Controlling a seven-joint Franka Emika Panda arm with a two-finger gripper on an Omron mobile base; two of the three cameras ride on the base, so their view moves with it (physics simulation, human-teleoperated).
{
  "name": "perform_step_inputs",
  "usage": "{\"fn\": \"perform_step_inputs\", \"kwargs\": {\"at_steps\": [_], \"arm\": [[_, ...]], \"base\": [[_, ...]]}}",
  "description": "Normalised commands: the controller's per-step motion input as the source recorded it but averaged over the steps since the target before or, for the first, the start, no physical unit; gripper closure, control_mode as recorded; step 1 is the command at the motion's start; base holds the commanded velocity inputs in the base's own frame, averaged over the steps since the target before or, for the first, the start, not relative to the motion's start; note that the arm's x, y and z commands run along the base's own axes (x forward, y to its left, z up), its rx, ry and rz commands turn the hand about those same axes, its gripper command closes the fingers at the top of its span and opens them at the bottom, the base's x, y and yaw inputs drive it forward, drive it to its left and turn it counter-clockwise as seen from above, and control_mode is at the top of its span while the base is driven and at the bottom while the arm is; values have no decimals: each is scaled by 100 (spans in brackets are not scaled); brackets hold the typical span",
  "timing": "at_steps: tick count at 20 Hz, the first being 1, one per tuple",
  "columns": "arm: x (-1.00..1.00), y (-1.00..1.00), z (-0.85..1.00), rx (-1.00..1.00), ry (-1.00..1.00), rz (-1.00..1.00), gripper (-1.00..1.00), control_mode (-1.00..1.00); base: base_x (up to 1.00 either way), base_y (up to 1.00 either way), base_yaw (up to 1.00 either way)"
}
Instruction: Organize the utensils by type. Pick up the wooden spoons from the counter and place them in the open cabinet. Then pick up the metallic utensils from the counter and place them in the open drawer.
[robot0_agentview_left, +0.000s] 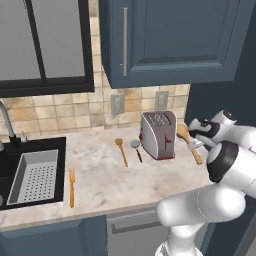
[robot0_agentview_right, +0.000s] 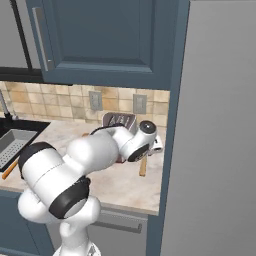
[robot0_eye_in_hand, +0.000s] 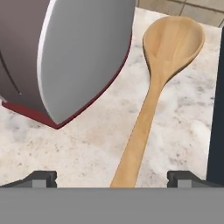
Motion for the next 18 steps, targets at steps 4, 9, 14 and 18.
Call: {"fn": "perform_step_inputs", "kwargs": {"at_steps": [4, 9, 14, 18], "arm": [[0, -9, -22, 0, 0, 0, -100, -100], [9, -7, -26, 0, 0, 0, -100, -100], [22, 0, -14, 0, 0, 0, -100, -100], [21, 0, -9, 0, 2, 0, -100, -100]], "base": [[0, 0, 0], [0, 0, 0], [0, 0, 0], [0, 0, 0]]}}
